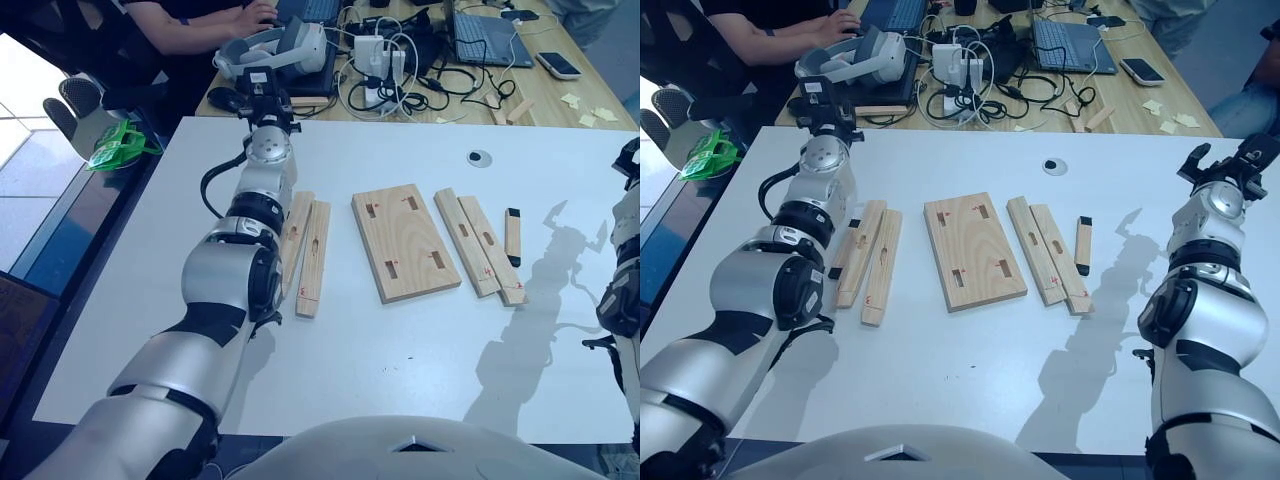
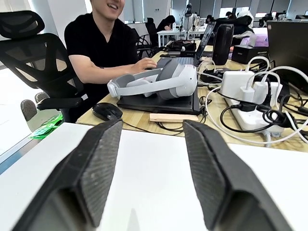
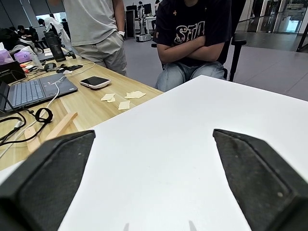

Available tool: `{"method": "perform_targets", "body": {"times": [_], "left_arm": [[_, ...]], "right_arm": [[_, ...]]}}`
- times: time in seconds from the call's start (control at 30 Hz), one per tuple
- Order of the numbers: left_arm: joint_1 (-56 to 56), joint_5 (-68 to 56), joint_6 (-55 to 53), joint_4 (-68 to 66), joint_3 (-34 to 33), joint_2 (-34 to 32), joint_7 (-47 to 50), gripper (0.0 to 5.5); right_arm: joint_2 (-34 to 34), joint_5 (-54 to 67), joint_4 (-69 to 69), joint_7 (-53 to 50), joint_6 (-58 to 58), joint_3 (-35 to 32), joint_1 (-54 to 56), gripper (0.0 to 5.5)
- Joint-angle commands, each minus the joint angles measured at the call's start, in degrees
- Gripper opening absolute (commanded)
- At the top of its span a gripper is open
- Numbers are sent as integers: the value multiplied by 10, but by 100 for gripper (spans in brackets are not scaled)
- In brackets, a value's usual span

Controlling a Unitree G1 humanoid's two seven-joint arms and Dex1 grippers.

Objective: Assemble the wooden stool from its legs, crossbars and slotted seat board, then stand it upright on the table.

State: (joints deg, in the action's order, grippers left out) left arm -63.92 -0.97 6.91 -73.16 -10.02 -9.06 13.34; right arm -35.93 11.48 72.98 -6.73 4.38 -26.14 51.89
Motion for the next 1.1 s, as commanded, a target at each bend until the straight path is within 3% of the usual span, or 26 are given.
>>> {"method": "perform_targets", "body": {"times": [0.03, 0.2, 0.43, 0.77, 0.87, 0.93, 1.03, 1.1], "left_arm": [[-5, 12, 10, -10, 0, -11, 17, 277], [-9, 30, 7, -13, 10, -18, 38, 356], [-6, 30, 10, -10, 8, -7, 29, 359], [61, -24, 9, 97, -15, 13, -53, 195], [131, -33, -95, 247, 3, 4, -95, 150], [209, -40, -227, 418, 15, -8, -108, 115], [345, -54, -452, 704, 35, -49, -140, 71], [401, -74, -553, 823, 42, -77, -164, 34]], "right_arm": [[6, 1, -7, 11, 10, 3, -6, 453], [9, 4, -6, 18, 16, 2, -2, 453], [7, 4, -7, 23, 18, 1, -3, 453], [40, -8, -39, 98, 32, 37, 5, 289], [54, -8, -77, 133, 0, 55, -10, 239], [69, 6, -151, 150, -43, 60, -43, 197], [112, 41, -375, 148, -156, 77, -141, 147], [132, 61, -505, 137, -225, 85, -204, 106]]}}
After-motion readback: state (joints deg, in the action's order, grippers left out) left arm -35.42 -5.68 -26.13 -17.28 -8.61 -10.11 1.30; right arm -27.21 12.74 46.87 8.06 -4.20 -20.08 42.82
